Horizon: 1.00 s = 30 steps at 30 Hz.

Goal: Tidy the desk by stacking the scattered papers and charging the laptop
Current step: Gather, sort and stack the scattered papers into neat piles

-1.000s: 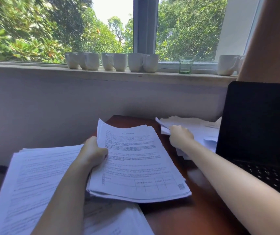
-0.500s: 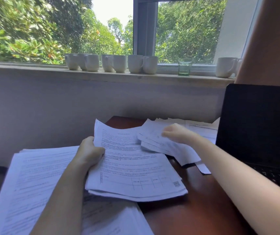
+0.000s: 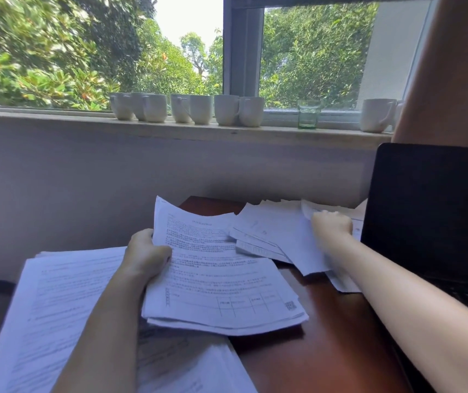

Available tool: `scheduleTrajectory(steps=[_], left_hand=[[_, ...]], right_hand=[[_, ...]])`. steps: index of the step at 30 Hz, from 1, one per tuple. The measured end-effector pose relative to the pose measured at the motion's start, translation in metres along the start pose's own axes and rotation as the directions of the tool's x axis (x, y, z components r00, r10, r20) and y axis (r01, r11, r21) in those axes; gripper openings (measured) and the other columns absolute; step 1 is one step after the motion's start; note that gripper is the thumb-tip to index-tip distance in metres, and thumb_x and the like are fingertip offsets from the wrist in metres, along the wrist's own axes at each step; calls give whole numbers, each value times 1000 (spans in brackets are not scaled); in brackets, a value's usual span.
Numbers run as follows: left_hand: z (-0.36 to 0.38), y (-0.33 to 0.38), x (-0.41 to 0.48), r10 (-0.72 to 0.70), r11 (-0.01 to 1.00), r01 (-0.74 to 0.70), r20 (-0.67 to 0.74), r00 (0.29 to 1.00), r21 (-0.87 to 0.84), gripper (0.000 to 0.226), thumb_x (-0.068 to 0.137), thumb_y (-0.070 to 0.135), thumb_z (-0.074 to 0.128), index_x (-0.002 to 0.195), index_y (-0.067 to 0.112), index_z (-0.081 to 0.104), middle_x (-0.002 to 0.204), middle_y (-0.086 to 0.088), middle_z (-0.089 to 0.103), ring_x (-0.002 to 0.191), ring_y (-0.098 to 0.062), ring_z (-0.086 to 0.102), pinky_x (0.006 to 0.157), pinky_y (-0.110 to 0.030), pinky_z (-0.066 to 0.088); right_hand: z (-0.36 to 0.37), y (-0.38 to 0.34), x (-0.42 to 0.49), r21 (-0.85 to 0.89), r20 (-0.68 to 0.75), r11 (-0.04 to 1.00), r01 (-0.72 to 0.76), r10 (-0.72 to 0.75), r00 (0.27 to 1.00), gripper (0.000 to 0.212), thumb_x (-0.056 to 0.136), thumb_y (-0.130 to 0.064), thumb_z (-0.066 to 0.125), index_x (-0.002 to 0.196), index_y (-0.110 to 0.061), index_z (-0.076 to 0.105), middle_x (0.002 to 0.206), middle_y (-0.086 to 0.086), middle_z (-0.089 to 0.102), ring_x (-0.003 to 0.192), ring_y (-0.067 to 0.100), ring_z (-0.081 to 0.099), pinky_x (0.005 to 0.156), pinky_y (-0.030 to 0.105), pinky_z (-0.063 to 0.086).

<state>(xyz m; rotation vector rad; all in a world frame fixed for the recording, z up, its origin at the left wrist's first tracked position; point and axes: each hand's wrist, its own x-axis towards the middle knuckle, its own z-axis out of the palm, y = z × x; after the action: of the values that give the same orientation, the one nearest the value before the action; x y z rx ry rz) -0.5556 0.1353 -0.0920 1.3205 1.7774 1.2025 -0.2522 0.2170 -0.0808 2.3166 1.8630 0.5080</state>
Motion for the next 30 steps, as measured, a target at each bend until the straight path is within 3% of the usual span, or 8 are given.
scheduleTrajectory(steps=[4, 10, 13, 17, 20, 22, 26, 30], left_hand=[[-1, -4, 5, -23, 1000, 23, -49, 999, -7, 22, 79, -8, 50, 97, -5, 62, 98, -18, 69, 82, -31, 64, 63, -29, 47], [-2, -7, 6, 24, 999, -22, -56, 998, 31, 55, 83, -5, 54, 135, 11, 46, 124, -7, 55, 108, -26, 54, 81, -29, 42], [-2, -7, 11, -34, 999, 32, -63, 997, -38, 31, 87, 29, 51, 110, 11, 62, 113, -10, 59, 101, -26, 56, 86, -31, 41], [-3, -6, 13, -229, 944, 211, -45, 972, -253, 81, 88, 68, 27, 130, 3, 53, 130, -17, 56, 120, -34, 53, 106, -46, 39], [-5, -6, 14, -230, 939, 215, -24, 973, -268, 82, 79, 73, 30, 107, 6, 68, 117, -19, 63, 108, -35, 60, 100, -47, 44], [-5, -2, 10, -183, 961, 177, -6, 983, -214, 52, 92, 47, 43, 91, 3, 70, 106, -18, 66, 90, -31, 60, 87, -35, 48], [-2, -2, 4, -32, 997, 24, 112, 993, 74, 18, 79, 9, 66, 97, 12, 65, 99, -7, 59, 84, -22, 52, 71, -24, 37], [-1, -3, 0, -15, 986, 0, 90, 996, 166, 31, 83, -2, 62, 114, 5, 64, 107, -6, 59, 92, -19, 54, 78, -22, 35]], right_hand=[[-21, -31, -20, 47, -207, 984, 173, -160, 965, 34, 88, 2, 47, 116, -12, 59, 115, 4, 62, 110, 26, 59, 71, 29, 42], [-34, -62, -72, 145, -446, 798, 585, -475, 758, 40, 89, -7, 42, 124, -24, 51, 112, 6, 65, 99, 31, 62, 67, 29, 32], [-25, -65, -84, 177, -570, 632, 755, -559, 602, 44, 86, -5, 45, 122, -28, 56, 105, 1, 68, 83, 34, 65, 60, 29, 33], [-16, -48, -99, 99, -554, 514, 852, -683, 477, 47, 73, -5, 50, 106, -32, 69, 87, -9, 72, 64, 25, 64, 45, 23, 39], [-3, -24, -104, 404, -454, 400, 823, -693, 560, 54, 77, -17, 34, 116, -34, 66, 113, -12, 69, 99, 14, 66, 75, 30, 55], [3, -8, -104, 639, -204, 357, 681, -775, 598, 54, 81, -11, 37, 125, -34, 60, 137, -13, 52, 131, 5, 43, 107, 27, 36], [-7, 10, -99, 902, 74, 281, 328, -849, 524, 50, 69, -36, 49, 118, -44, 58, 143, -20, 37, 133, -12, 27, 108, 13, 20], [-3, 3, -85, 936, 84, 335, 105, -503, 860, 41, 91, -19, 52, 132, -24, 53, 126, -9, 47, 120, 7, 44, 94, 19, 33]])
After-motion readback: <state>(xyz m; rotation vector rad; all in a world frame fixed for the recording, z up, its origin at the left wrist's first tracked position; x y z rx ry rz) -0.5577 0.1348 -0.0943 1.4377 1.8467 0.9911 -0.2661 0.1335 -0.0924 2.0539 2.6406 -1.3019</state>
